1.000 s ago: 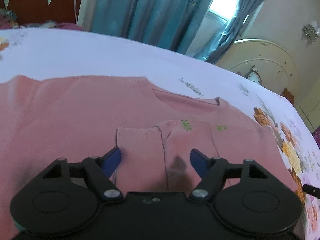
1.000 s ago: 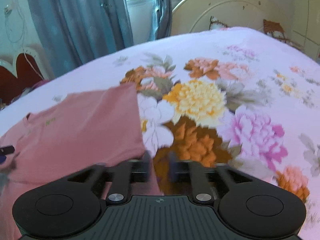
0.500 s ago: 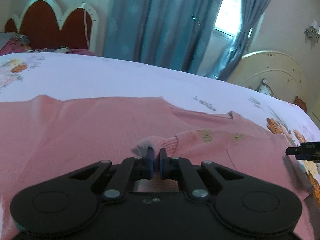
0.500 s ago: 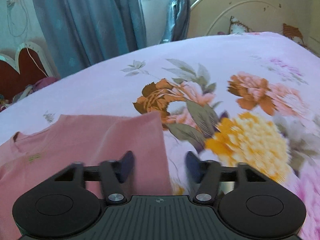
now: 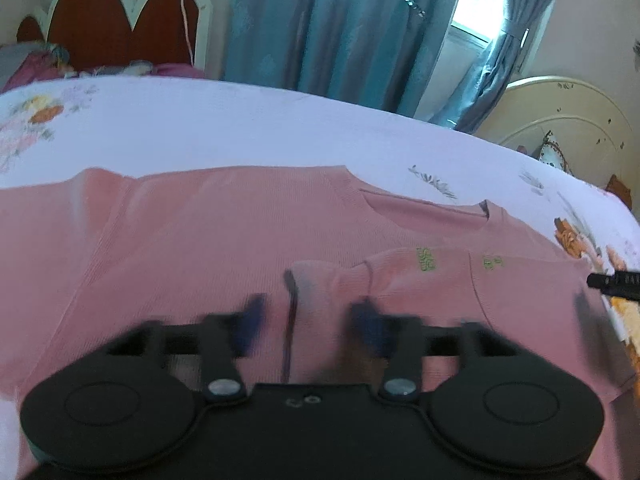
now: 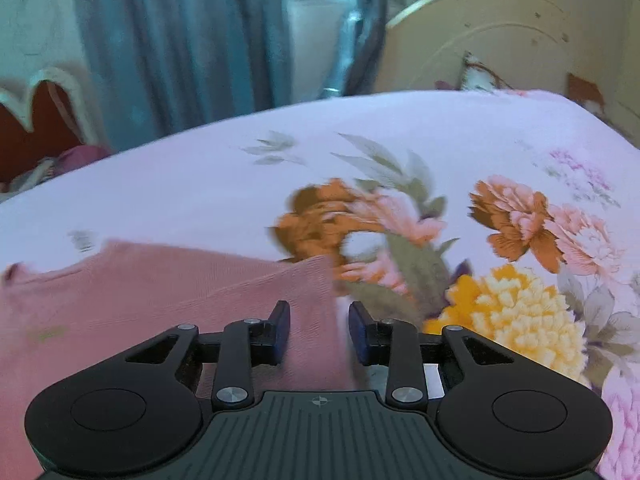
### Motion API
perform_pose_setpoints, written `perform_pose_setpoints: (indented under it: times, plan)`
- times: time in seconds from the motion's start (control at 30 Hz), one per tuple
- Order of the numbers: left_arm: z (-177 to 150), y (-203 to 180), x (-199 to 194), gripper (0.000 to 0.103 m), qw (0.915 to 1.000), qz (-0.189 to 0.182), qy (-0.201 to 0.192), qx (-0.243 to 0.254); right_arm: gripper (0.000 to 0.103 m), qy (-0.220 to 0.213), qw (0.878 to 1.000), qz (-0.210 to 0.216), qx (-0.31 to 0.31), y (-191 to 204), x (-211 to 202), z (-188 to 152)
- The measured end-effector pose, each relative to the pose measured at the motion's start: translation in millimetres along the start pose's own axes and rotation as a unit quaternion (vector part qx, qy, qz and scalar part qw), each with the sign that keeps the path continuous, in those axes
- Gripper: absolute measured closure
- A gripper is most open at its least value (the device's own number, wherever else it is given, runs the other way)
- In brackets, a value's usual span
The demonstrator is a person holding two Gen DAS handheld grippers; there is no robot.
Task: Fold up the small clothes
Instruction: 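Carry the other sleeve cuff across the body with the left tool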
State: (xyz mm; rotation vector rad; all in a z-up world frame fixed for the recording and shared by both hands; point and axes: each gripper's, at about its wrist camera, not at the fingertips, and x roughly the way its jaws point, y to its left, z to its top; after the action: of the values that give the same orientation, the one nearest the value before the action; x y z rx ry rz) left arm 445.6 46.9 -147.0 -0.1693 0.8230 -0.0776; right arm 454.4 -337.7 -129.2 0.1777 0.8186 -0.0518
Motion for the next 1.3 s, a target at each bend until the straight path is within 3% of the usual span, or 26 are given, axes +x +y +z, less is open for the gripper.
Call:
perform_pose_setpoints:
  times: [0.1, 0.17, 0.2, 0.23, 0.37, 0.43, 0.53, 0.73, 1.0, 1.17, 1.23, 1.3]
  plan:
    - [-1.4, 5.6, -11.5, 0.024, 0.9999, 0.008, -0.002, 0.007, 0.07, 0.003, 0.999, 0.037, -0.036, 32.5, -21.0, -16.8]
    - [-3.2, 11.1, -17.8, 0.023, 0.9999, 0.014, 0.002, 0.008, 0.062, 0.014, 0.997, 0.057, -0.057, 53.8, -27.8, -33.8]
    - [-4.4, 15.2, -21.9, 0.023, 0.9999, 0.016, 0.003, 0.004, 0.045, 0.016, 0.996, 0.068, -0.062, 62.7, -30.4, -41.9]
    - [-5.8, 19.5, -26.9, 0.022, 0.9998, 0.018, 0.005, -0.001, 0.034, 0.017, 0.995, 0.074, -0.07, 72.1, -32.2, -50.2]
    - [-10.5, 41.9, -50.1, 0.017, 0.9995, 0.03, 0.0, -0.013, 0.034, 0.033, 0.989, 0.074, -0.123, 107.3, -31.6, -81.4]
    - [-12.3, 56.3, -61.6, 0.016, 0.9989, 0.043, -0.002, -0.02, 0.034, 0.025, 0.988, 0.054, -0.143, 118.6, -33.6, -87.4]
    - [-18.5, 88.8, -81.8, 0.014, 0.9965, 0.065, -0.01, -0.053, 0.034, 0.025, 0.989, 0.09, -0.118, 127.5, -44.0, -79.9]
    - [-32.8, 174.1, -117.3, 0.015, 0.9828, 0.109, -0.015, -0.149, 0.034, 0.013, 0.984, 0.13, -0.124, 177.9, -56.0, -81.8]
    - [-36.2, 266.0, -148.0, 0.017, 0.9638, 0.151, -0.031, -0.218, 0.035, 0.01, 0.977, 0.158, -0.14, 245.8, -52.6, -75.7]
    - [-35.1, 315.0, -148.5, 0.018, 0.9507, 0.16, -0.037, -0.263, 0.036, 0.02, 0.979, 0.144, -0.144, 269.5, -39.1, -78.8]
    - [-33.2, 332.0, -144.3, 0.019, 0.9466, 0.164, -0.039, -0.275, 0.045, 0.03, 0.981, 0.135, -0.135, 271.4, -31.8, -80.6]
    - [-30.3, 345.8, -140.2, 0.019, 0.9436, 0.163, -0.043, -0.285, 0.046, 0.039, 0.983, 0.127, -0.129, 273.0, -24.6, -81.8]
